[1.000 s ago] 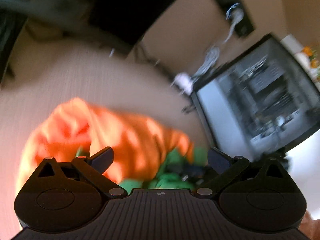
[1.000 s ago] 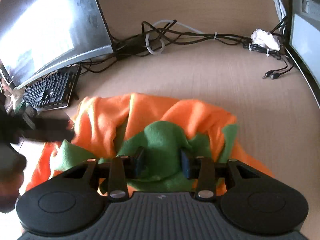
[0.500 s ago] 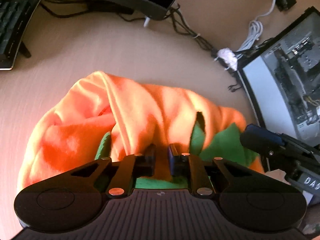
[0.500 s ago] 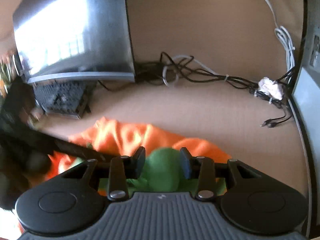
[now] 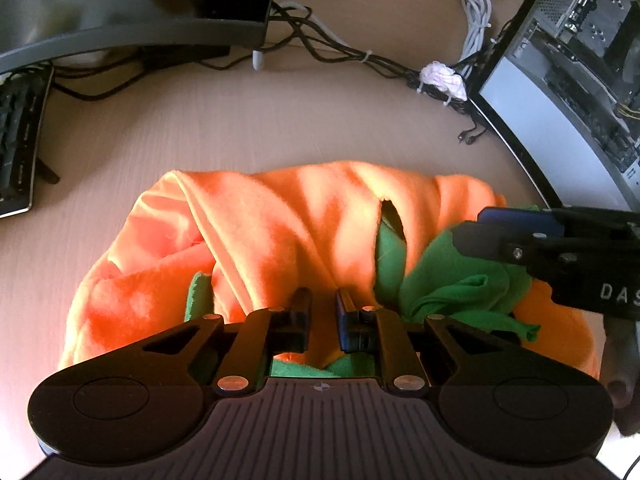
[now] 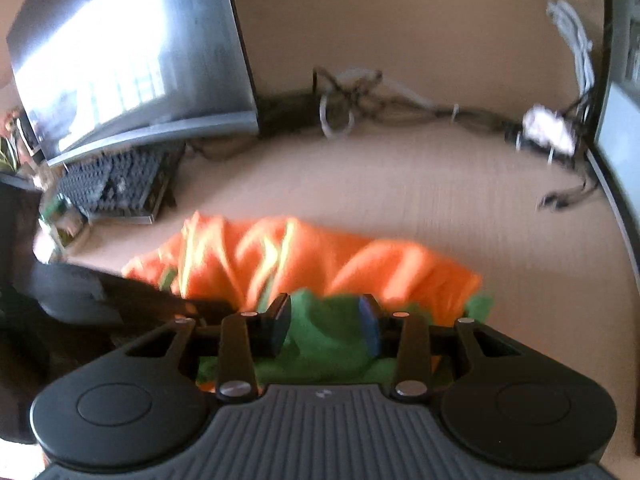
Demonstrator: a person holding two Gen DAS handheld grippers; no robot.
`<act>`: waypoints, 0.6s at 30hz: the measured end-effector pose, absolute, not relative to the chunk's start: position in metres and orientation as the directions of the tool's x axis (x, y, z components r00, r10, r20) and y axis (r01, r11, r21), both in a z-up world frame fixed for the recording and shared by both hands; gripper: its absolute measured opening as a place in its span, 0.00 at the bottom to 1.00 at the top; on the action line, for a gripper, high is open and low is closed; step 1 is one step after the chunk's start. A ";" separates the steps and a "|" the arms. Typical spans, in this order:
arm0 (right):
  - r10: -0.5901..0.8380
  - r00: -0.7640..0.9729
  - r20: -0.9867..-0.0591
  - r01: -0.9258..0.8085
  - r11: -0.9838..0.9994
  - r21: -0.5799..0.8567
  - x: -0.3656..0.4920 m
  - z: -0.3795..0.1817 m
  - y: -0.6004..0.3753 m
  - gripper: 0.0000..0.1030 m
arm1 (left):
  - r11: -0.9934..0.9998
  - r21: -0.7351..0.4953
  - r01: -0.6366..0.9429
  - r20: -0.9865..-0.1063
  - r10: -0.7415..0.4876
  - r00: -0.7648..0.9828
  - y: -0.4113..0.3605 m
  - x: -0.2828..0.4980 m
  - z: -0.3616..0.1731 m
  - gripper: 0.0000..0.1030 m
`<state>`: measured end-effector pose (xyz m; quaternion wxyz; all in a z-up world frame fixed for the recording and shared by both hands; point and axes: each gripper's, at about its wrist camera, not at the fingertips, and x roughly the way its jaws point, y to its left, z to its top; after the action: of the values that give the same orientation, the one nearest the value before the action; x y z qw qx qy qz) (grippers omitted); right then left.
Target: Fold clothes
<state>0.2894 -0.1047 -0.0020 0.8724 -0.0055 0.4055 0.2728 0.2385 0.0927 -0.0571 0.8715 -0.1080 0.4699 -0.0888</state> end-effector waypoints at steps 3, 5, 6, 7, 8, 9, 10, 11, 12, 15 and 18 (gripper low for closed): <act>0.445 0.503 -0.741 -0.484 0.855 0.185 0.296 -0.008 -0.105 0.36 | 0.953 -0.299 0.041 -0.797 -0.273 0.539 0.097 0.239 -0.051 0.16; 0.427 0.490 -0.760 -0.484 0.858 0.170 0.295 -0.022 -0.105 0.37 | 0.931 -0.364 0.024 -0.761 -0.312 0.569 0.109 0.239 -0.038 0.23; 0.422 0.489 -0.764 -0.485 0.859 0.164 0.294 -0.028 -0.106 0.37 | 0.917 -0.398 0.014 -0.737 -0.329 0.590 0.117 0.239 -0.031 0.26; 0.419 0.490 -0.764 -0.485 0.860 0.161 0.293 -0.032 -0.106 0.37 | 0.906 -0.422 -0.016 -0.723 -0.326 0.609 0.128 0.239 -0.028 0.31; 0.420 0.495 -0.761 -0.483 0.861 0.161 0.292 -0.031 -0.106 0.37 | 0.894 -0.447 -0.045 -0.709 -0.323 0.627 0.139 0.240 -0.025 0.35; 0.420 0.496 -0.760 -0.481 0.861 0.162 0.291 -0.030 -0.106 0.37 | 0.879 -0.471 -0.073 -0.695 -0.319 0.644 0.149 0.240 -0.023 0.36; 0.419 0.497 -0.760 -0.482 0.861 0.160 0.291 -0.030 -0.105 0.37 | 0.859 -0.501 -0.106 -0.693 -0.325 0.643 0.158 0.243 -0.026 0.39; 0.418 0.500 -0.759 -0.484 0.861 0.156 0.290 -0.029 -0.105 0.37 | 0.833 -0.534 -0.147 -0.695 -0.333 0.637 0.166 0.247 -0.032 0.41; 0.418 0.501 -0.758 -0.484 0.861 0.156 0.289 -0.030 -0.105 0.37 | 0.805 -0.563 -0.186 -0.696 -0.340 0.632 0.173 0.252 -0.037 0.42; 0.423 0.500 -0.755 -0.477 0.863 0.167 0.286 -0.030 -0.107 0.37 | 0.754 -0.607 -0.249 -0.696 -0.355 0.624 0.183 0.268 -0.054 0.55; 0.428 0.494 -0.756 -0.477 0.861 0.176 0.285 -0.029 -0.107 0.37 | 0.707 -0.648 -0.282 -0.692 -0.393 0.605 0.184 0.287 -0.071 0.56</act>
<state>0.2850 -0.1070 -0.0295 0.8639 -0.0286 0.4291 0.2621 0.2872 0.1841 -0.0706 0.8108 -0.3810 0.4429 -0.0344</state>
